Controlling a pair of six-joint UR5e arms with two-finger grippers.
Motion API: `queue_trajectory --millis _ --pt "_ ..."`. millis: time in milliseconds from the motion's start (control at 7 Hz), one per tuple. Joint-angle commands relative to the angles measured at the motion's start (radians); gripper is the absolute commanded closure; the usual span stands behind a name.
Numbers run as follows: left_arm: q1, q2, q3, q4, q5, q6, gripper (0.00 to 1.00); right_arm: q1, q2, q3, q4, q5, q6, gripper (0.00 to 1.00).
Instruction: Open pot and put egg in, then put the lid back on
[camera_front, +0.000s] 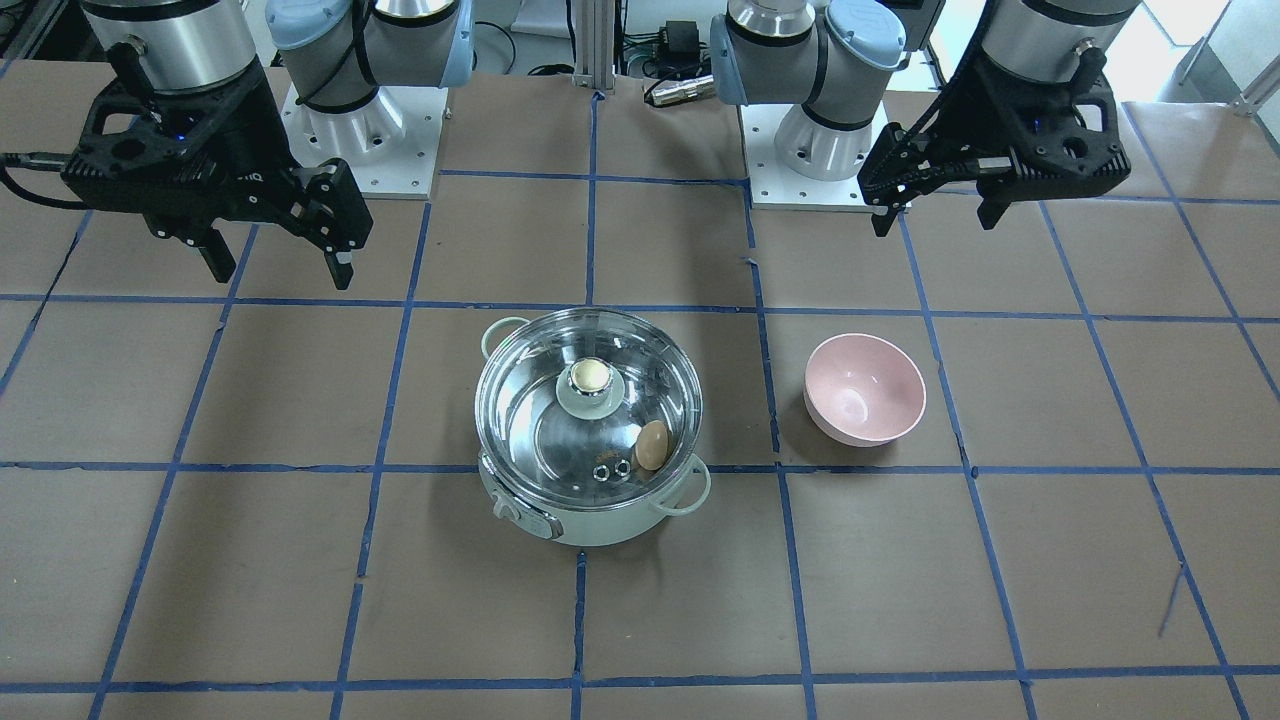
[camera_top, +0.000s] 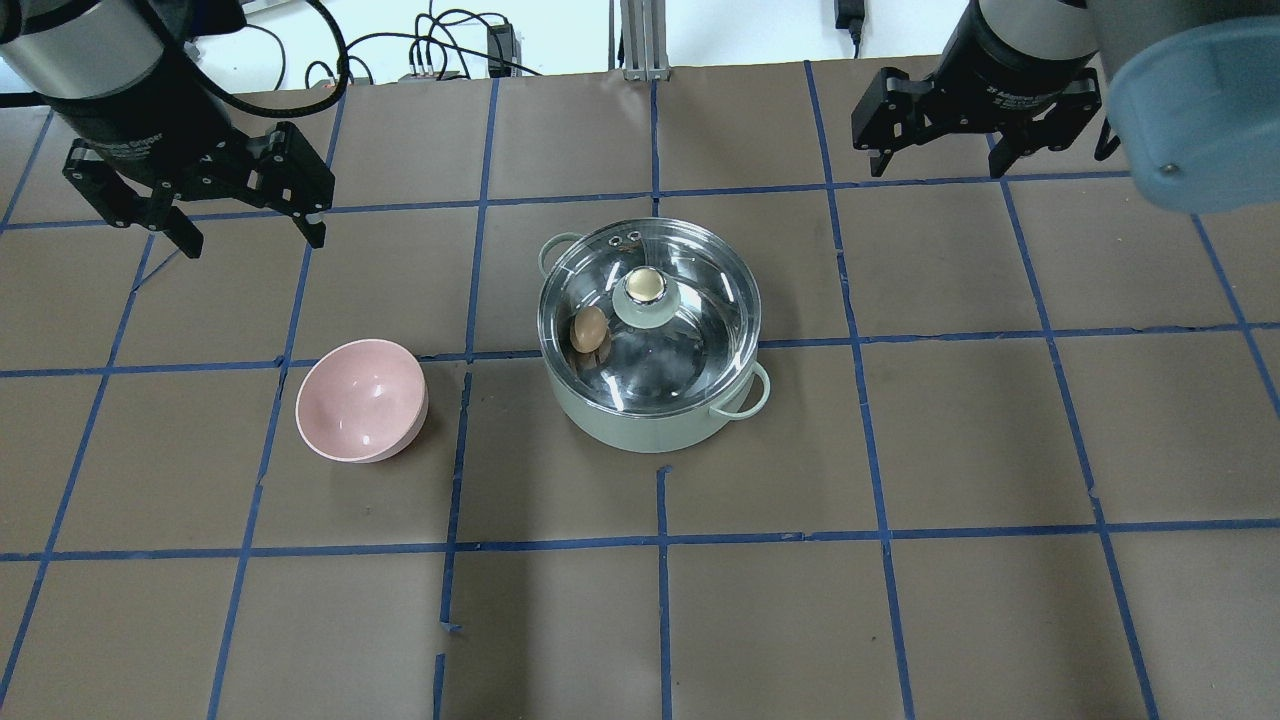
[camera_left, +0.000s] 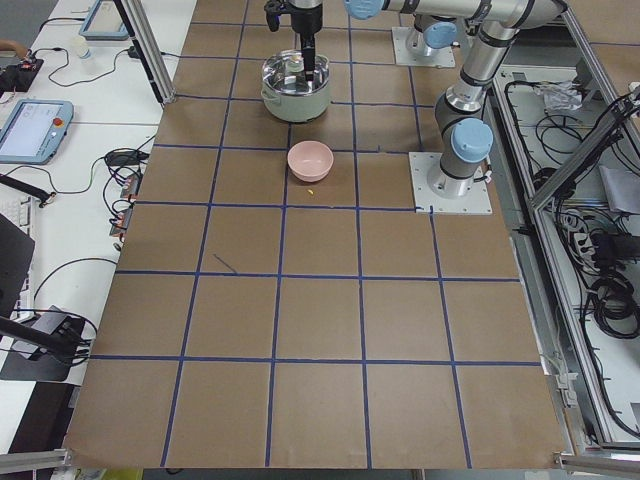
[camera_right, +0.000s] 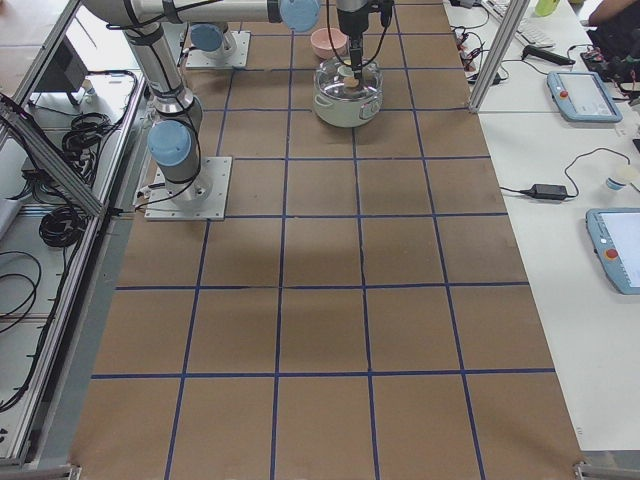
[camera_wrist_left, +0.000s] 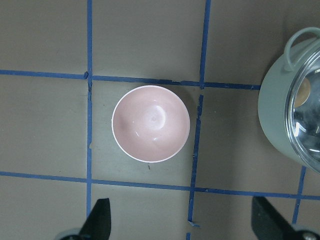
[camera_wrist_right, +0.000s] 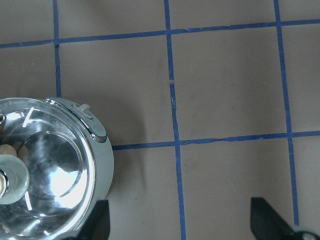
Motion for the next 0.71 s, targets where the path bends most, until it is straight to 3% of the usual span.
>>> queue_trajectory --millis 0,571 --pt "0.0 0.0 0.0 0.001 0.0 0.0 0.0 0.005 -0.006 0.021 0.001 0.001 -0.004 0.0" --pt "0.0 0.0 0.0 0.001 0.0 0.0 0.0 0.002 -0.006 0.035 0.001 0.004 -0.003 0.0"
